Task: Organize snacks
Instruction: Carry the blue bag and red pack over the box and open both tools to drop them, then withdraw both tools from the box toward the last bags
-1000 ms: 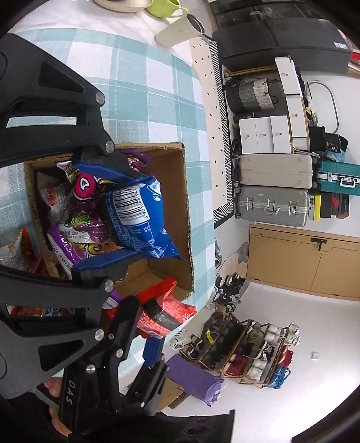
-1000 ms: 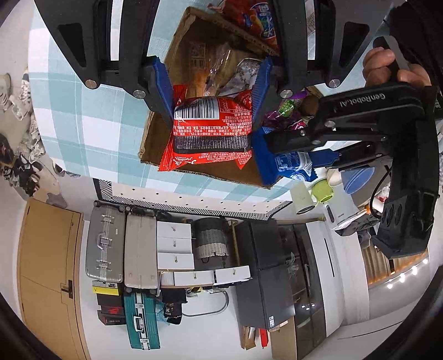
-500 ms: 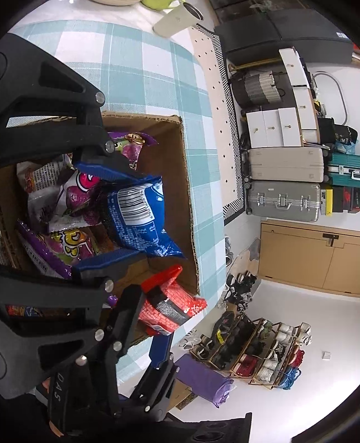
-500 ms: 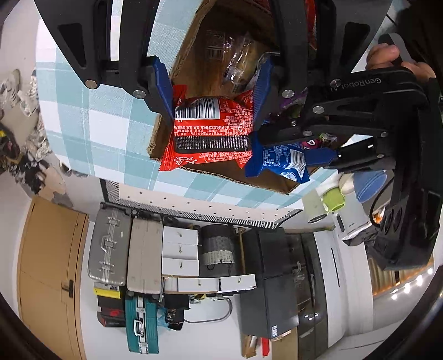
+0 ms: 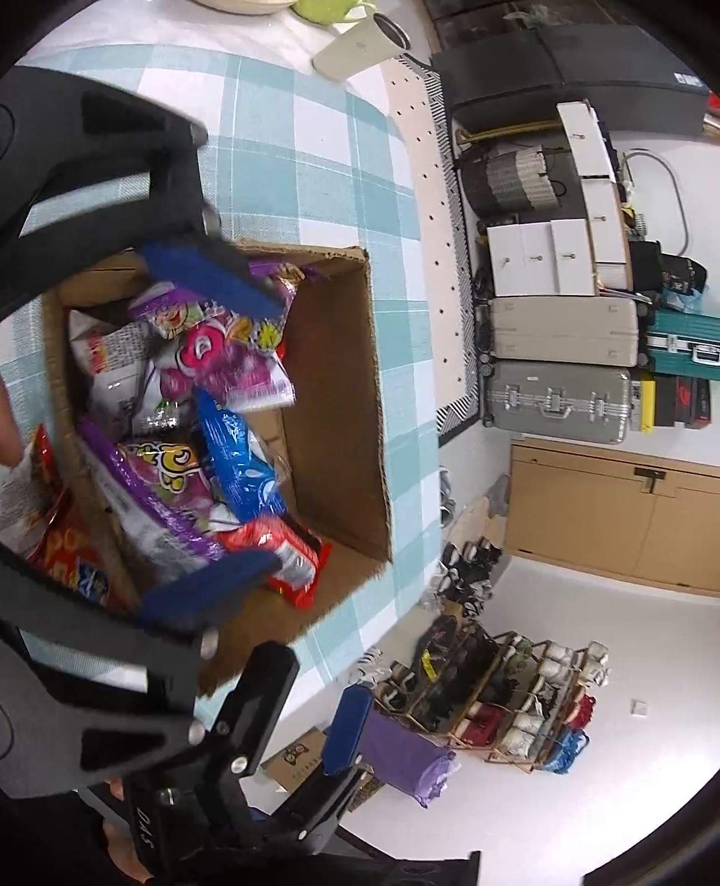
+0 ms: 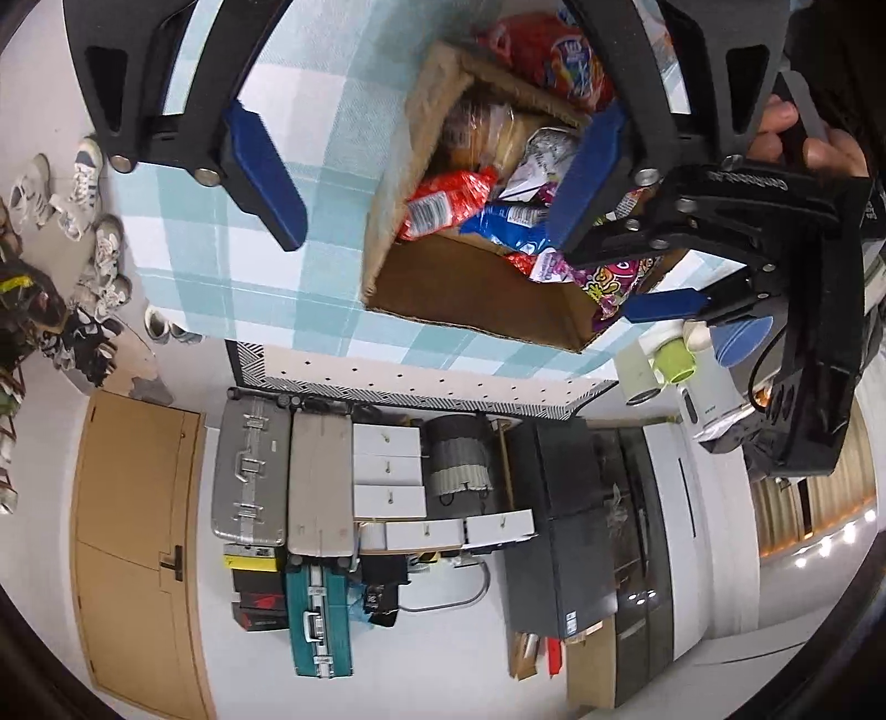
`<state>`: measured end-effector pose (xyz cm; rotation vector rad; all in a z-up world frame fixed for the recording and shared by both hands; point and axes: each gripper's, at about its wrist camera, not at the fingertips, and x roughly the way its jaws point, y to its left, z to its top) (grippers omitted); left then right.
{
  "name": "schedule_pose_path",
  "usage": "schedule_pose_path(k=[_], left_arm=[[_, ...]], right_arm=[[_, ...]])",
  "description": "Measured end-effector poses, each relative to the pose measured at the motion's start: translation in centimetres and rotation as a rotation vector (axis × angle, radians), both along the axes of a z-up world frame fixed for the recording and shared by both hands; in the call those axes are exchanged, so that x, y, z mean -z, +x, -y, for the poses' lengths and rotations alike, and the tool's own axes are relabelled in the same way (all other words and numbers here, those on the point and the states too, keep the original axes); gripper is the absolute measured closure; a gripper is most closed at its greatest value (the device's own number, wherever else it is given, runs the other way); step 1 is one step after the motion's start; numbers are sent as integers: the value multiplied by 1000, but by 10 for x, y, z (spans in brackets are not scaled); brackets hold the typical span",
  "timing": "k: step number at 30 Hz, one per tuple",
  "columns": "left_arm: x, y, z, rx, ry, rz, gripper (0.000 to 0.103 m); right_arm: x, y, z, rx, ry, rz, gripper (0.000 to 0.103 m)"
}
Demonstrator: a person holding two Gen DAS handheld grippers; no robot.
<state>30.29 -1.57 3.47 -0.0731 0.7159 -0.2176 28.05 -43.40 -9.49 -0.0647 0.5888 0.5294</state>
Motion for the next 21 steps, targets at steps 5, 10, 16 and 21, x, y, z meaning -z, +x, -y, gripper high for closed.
schedule_pose_path(k=[5, 10, 16, 21], left_arm=[[-18, -30, 0, -13, 6, 24, 1], [-25, -74, -8, -24, 8, 34, 1], [-14, -118, -33, -85, 11, 8, 1], [-3, -147, -47, -115, 6, -11, 1]], right_arm=[[-12, -20, 18, 31, 45, -24, 1], [-9, -45, 24, 25, 66, -64, 1], [9, -71, 15, 0, 41, -84, 1], [31, -75, 1, -8, 34, -139, 1]])
